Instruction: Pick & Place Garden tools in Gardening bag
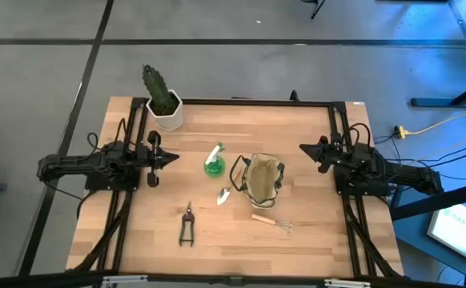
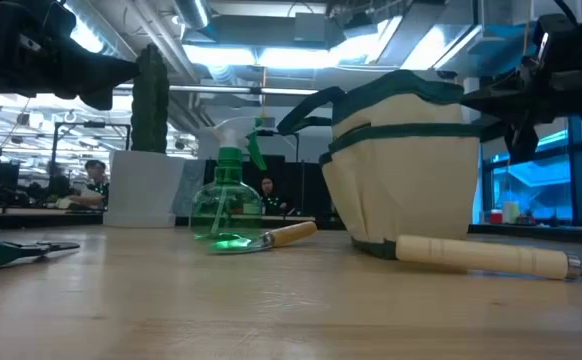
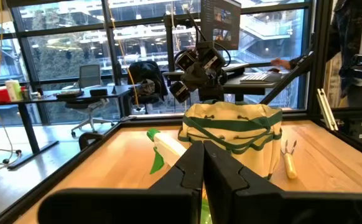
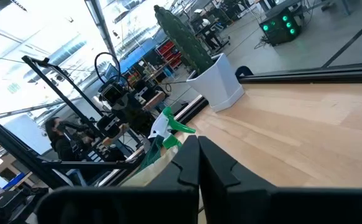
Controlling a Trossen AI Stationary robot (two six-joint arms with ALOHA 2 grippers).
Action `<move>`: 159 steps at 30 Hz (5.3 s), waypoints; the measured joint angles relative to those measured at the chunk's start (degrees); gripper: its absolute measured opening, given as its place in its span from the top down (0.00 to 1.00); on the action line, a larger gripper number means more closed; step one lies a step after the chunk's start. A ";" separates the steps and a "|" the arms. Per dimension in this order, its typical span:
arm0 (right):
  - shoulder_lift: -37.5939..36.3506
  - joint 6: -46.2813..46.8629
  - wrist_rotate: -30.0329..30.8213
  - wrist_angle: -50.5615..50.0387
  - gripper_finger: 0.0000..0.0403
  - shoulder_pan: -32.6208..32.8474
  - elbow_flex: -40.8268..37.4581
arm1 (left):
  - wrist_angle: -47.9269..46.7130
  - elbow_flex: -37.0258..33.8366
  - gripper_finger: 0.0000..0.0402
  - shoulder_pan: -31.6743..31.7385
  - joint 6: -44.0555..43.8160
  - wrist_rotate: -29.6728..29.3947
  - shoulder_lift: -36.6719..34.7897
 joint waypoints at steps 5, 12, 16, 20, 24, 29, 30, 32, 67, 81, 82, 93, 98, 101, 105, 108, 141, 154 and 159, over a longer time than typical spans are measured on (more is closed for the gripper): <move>0.00 0.00 0.02 0.01 1.00 0.00 0.00 | -0.02 -0.02 0.99 0.02 0.00 0.00 0.00; 0.00 0.00 0.02 0.00 1.00 0.00 0.00 | 0.00 -0.01 0.99 0.02 0.00 0.00 0.00; 0.00 0.01 0.02 0.02 1.00 0.01 0.00 | -0.02 -0.02 0.99 0.00 0.00 -0.01 0.00; 0.00 0.00 0.02 0.02 1.00 0.02 0.00 | -0.02 -0.01 0.99 0.00 0.00 -0.02 0.00; 0.00 0.00 0.02 0.01 1.00 0.00 0.00 | -0.02 -0.01 0.99 0.02 0.00 -0.01 0.00; 0.00 0.00 0.02 0.02 1.00 0.02 0.00 | -0.02 -0.02 0.99 0.00 0.00 -0.01 0.00; 0.00 0.00 0.00 0.02 1.00 0.00 0.00 | -0.02 -0.02 0.99 0.02 0.00 -0.02 0.00; 0.00 0.01 0.02 0.01 1.00 0.01 0.00 | 0.00 0.00 0.99 0.00 0.00 -0.02 0.00; 0.70 22.10 0.05 33.81 1.00 1.32 2.77 | 37.59 -0.02 0.99 0.00 -48.76 -16.62 0.44; 28.53 22.22 -19.74 2.97 0.86 14.60 33.95 | 32.61 -0.01 0.99 0.00 -59.12 -15.75 5.70; 31.31 22.59 -20.47 1.01 0.84 16.04 35.85 | 32.65 0.00 0.99 0.00 -59.12 -15.82 5.69; 54.79 30.59 -20.99 -13.35 0.68 33.34 53.35 | 33.36 0.00 0.99 0.00 -58.24 -13.82 5.73; 62.52 39.30 -19.65 -12.95 0.60 41.52 59.18 | 32.71 0.00 0.99 0.00 -60.81 -12.12 5.73; 66.58 44.01 -16.03 -13.53 0.58 47.24 61.45 | 32.52 0.00 0.99 0.00 -63.33 -9.77 5.75; 71.05 47.07 -8.14 -19.59 0.58 53.29 63.78 | 32.52 0.00 0.99 -0.02 -64.63 -5.89 5.75; 74.05 46.91 -1.33 -29.95 0.58 55.95 65.74 | 32.55 0.00 0.99 -0.43 -65.73 -4.61 5.75; 89.72 32.73 7.03 -42.53 0.35 52.19 68.17 | 10.08 38.11 0.87 -23.34 -29.77 0.48 43.17; 94.40 29.63 6.69 -47.95 0.29 51.50 68.15 | -16.98 42.71 0.50 -24.56 -39.57 0.71 46.35; 98.81 25.23 7.47 -49.26 0.26 51.41 68.13 | -18.91 42.50 0.46 -26.77 -40.81 0.61 47.74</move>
